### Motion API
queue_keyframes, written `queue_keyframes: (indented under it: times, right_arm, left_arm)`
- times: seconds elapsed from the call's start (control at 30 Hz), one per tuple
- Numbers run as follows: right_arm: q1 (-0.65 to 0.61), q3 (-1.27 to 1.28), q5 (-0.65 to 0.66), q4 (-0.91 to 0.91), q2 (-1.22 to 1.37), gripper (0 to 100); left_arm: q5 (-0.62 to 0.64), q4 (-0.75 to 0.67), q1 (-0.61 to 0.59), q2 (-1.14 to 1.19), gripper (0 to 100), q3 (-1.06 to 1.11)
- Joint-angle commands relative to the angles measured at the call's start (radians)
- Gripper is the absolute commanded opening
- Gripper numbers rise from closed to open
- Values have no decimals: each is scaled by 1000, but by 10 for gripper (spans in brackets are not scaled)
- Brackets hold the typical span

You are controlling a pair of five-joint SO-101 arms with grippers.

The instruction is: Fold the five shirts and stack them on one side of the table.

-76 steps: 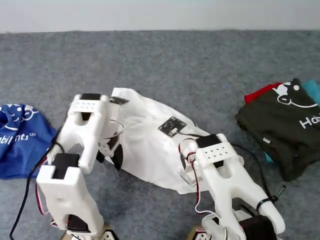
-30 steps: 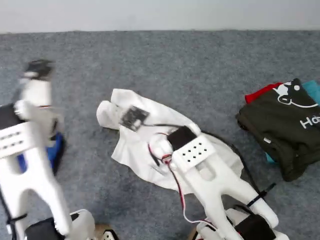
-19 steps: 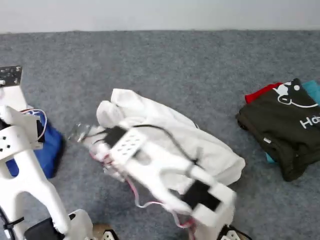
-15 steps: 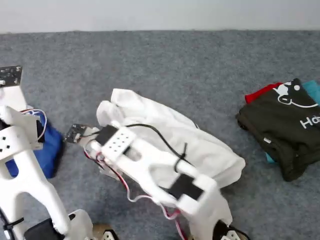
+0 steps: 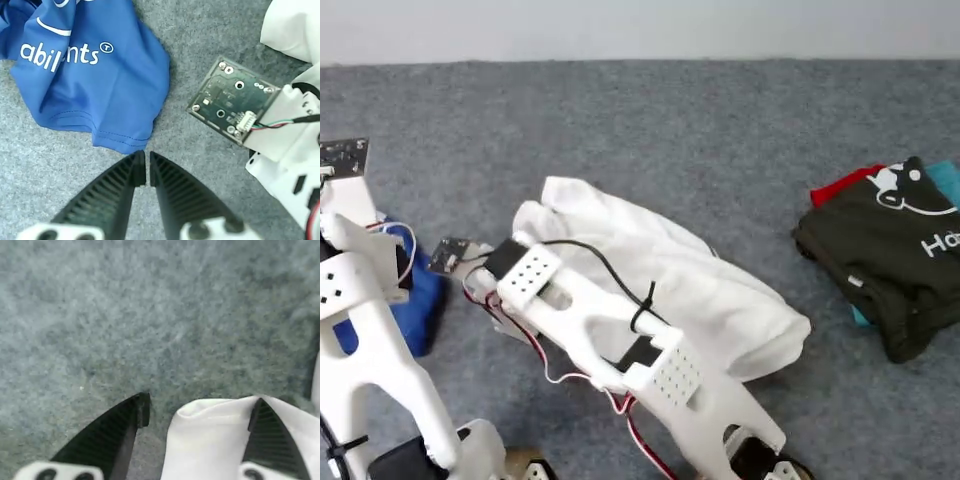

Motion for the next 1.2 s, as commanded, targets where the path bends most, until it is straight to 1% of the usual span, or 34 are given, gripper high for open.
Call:
queue_keyframes:
  times: [0.0,0.13,0.23,0.4,0.57,0.77,0.9,1.17]
  right_arm:
    - [35,-28,-12,2,15,206]
    - [87,-28,-12,13,13,67]
    - [119,-29,-12,53,13,6]
    - [162,-86,-12,151,13,14]
    - [162,-298,-12,341,22,14]
    - [197,-370,6,343,-28,14]
    - [252,-376,32,343,-193,13]
    - [355,-368,35,343,-664,9]
  left_arm:
    - [6,-9,9,-29,20,-4]
    - [6,-9,9,-29,20,-4]
    - [6,-9,9,-29,20,-4]
    - [6,-9,9,-29,20,-4]
    - [6,-9,9,-29,20,-4]
    - [6,-6,9,-29,20,-4]
    - [6,-6,9,-29,20,-4]
    - [6,-8,9,-29,20,-2]
